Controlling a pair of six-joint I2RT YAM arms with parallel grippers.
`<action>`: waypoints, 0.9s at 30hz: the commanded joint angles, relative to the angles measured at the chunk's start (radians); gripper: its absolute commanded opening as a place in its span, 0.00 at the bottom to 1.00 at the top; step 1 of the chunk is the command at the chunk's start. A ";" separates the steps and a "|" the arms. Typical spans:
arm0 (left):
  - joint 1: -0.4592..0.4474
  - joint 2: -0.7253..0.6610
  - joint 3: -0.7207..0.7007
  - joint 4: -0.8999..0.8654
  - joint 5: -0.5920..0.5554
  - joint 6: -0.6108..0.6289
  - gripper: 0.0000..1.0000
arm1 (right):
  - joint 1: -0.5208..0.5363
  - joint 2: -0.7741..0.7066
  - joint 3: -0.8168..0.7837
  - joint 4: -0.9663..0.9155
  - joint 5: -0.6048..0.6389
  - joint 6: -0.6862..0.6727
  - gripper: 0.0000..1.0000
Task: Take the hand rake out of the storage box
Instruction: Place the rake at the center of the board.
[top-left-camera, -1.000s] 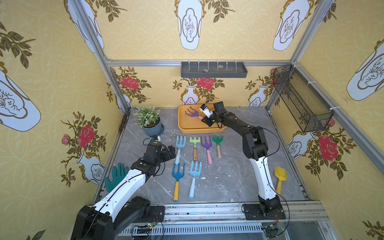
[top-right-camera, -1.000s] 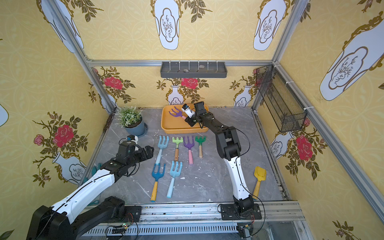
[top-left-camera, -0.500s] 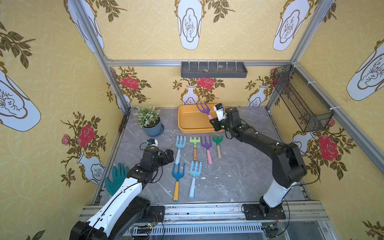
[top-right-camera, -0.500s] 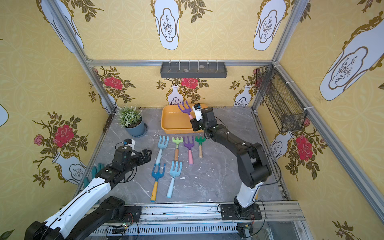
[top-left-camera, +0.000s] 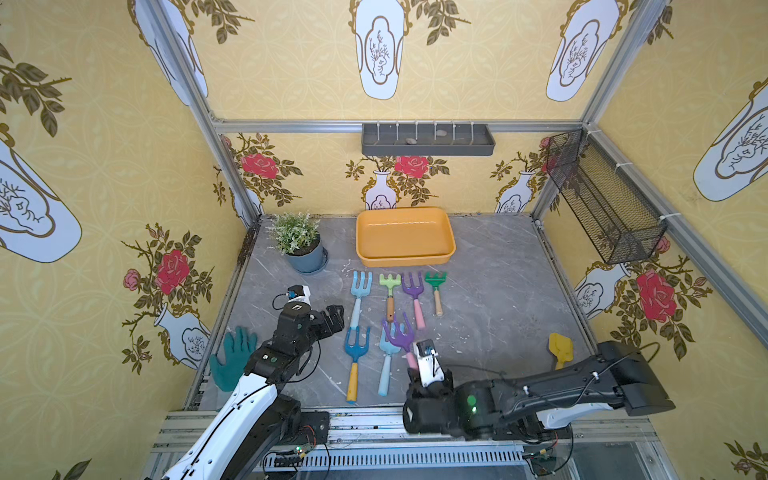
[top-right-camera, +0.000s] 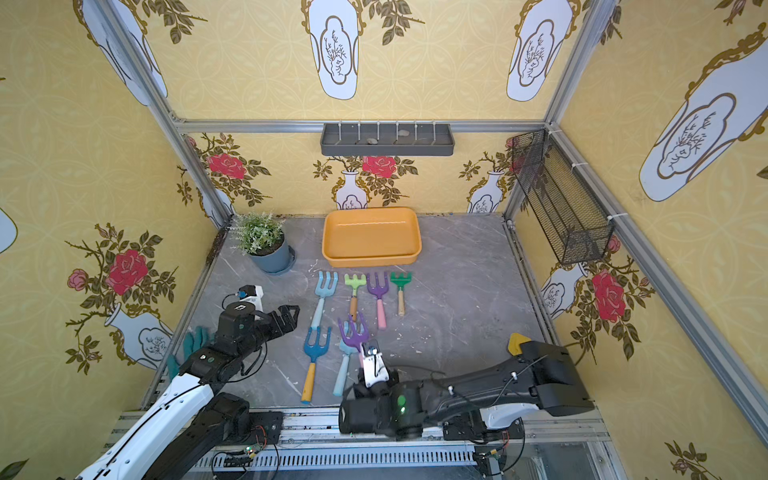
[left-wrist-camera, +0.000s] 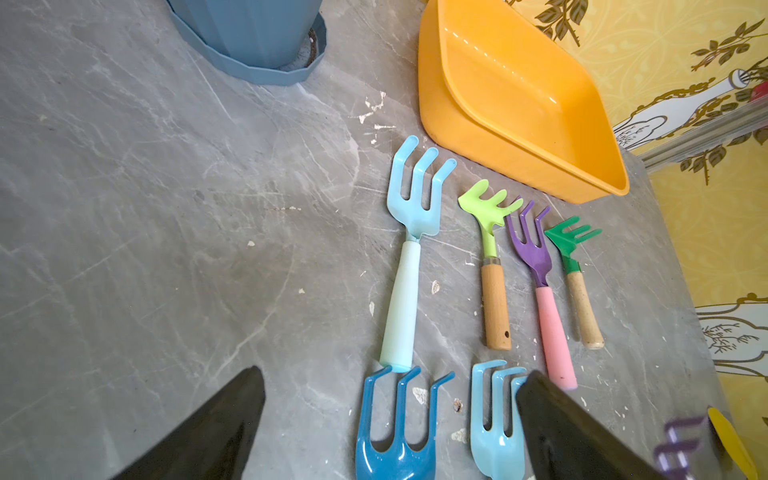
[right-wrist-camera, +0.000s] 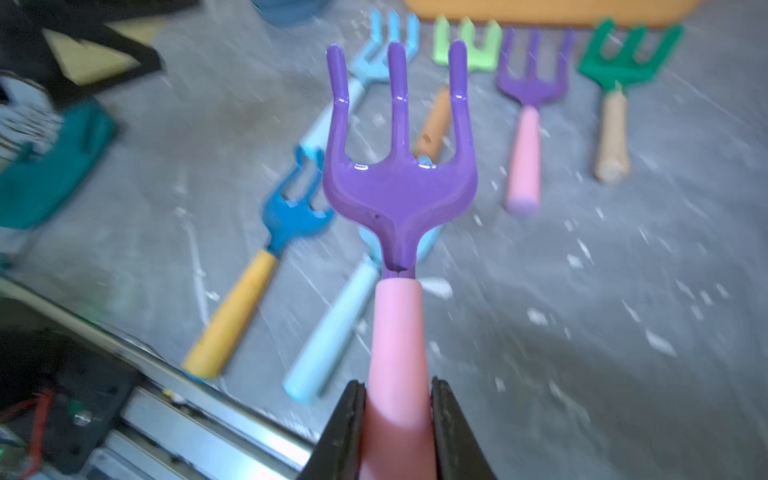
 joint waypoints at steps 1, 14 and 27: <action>0.001 -0.002 -0.006 0.004 0.027 -0.014 1.00 | 0.110 0.241 0.117 -0.768 0.074 0.819 0.00; 0.003 0.000 -0.006 -0.013 0.012 -0.013 1.00 | 0.027 0.019 -0.103 -0.042 0.043 0.222 0.00; 0.003 0.019 -0.004 -0.010 0.001 -0.012 1.00 | -0.181 -0.042 -0.278 0.388 -0.218 -0.099 0.00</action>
